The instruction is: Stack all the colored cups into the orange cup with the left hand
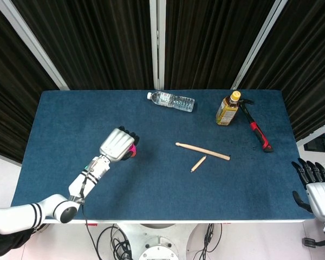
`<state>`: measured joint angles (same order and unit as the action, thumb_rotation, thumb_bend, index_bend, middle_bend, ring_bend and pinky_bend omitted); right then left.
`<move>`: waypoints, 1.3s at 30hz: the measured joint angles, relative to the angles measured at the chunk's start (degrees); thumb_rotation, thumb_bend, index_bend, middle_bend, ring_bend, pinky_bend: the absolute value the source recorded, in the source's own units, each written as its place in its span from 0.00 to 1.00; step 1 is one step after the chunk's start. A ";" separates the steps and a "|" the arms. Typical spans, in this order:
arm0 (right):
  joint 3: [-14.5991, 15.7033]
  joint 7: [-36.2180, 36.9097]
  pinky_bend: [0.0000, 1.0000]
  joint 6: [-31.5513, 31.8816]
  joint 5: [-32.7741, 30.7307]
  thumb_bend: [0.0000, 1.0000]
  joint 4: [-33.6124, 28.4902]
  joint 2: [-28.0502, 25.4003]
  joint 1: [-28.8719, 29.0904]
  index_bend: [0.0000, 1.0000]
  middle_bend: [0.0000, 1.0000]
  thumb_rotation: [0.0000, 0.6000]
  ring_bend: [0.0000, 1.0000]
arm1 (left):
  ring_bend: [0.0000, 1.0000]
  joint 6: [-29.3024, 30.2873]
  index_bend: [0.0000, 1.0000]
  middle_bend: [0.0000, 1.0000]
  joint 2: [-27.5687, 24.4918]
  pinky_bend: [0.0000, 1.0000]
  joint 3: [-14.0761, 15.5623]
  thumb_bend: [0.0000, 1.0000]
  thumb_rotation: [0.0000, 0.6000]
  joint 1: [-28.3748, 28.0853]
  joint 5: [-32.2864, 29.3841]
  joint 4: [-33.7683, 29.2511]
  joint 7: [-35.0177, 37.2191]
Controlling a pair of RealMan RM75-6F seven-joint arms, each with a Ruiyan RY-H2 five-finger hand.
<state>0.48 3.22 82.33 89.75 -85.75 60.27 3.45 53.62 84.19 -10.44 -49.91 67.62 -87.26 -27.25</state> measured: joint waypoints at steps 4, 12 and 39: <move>-0.05 0.16 0.00 0.23 -0.14 0.33 0.25 0.01 -0.11 0.00 0.00 1.00 0.00 | 0.49 -0.06 0.47 0.48 1.45 0.38 0.24 0.32 1.00 -0.27 -0.28 2.59 0.12; -0.23 0.54 0.00 -0.27 -0.93 0.33 1.05 0.15 -0.07 0.00 0.00 1.00 0.00 | 0.49 0.10 0.47 0.48 2.77 0.38 0.59 0.32 1.00 -0.17 -0.49 6.09 1.64; -0.16 -0.12 0.00 2.10 0.63 0.33 0.82 0.09 -0.67 0.00 0.00 1.00 0.00 | 0.02 10.12 0.10 0.07 -3.04 0.04 3.12 0.15 1.00 6.06 3.70 -0.83 2.95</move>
<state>0.32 3.10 84.43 90.38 -84.92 60.36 2.78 63.74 81.14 -7.33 -43.85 71.32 -88.09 -24.29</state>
